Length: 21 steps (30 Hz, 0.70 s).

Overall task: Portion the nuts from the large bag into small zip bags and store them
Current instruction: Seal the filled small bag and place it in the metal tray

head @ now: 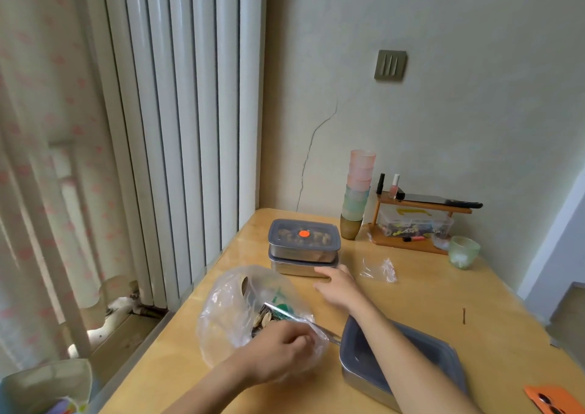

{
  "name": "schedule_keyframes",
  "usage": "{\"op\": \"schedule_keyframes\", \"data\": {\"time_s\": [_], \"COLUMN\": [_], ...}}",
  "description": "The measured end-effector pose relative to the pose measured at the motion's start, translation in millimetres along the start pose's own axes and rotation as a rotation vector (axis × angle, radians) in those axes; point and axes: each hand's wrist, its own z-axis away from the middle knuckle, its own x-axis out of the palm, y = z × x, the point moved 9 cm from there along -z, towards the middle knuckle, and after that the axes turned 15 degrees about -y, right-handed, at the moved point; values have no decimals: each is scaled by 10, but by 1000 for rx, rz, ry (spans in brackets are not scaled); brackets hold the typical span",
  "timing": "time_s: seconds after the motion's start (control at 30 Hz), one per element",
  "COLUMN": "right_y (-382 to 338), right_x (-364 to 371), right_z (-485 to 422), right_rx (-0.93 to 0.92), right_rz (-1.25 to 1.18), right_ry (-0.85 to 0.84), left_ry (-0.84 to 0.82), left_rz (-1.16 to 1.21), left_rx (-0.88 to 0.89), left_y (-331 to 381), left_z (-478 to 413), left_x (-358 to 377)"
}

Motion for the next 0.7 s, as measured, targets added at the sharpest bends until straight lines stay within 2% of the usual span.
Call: {"op": "schedule_keyframes", "data": {"time_s": [0.1, 0.17, 0.27, 0.3, 0.37, 0.53, 0.6, 0.7], "right_y": [144, 270, 328, 283, 91, -527, -604, -528], "right_x": [-137, -275, -475, -503, -471, -73, 89, 271], "right_z": [-55, 91, 379, 456, 546, 755, 828, 823], "right_rx": [86, 140, 55, 6, -98, -440, -467, -325], "right_rz": [-78, -246, -525, -591, -651, -750, -785, -558], "right_ry": [179, 348, 603, 633, 566, 178, 139, 202], "left_ry": [120, 242, 389, 413, 418, 333, 299, 358], "left_rz": [214, 345, 436, 458, 573, 919, 921, 854], "left_rx": [7, -10, -58, -57, -46, -31, -19, -11], "left_y": [-148, -286, -442, -453, -465, -434, -396, -397], "left_z": [40, 86, 136, 138, 112, 22, 58, 170], "left_x": [-163, -308, -494, -536, -560, -461, -455, -533]}}
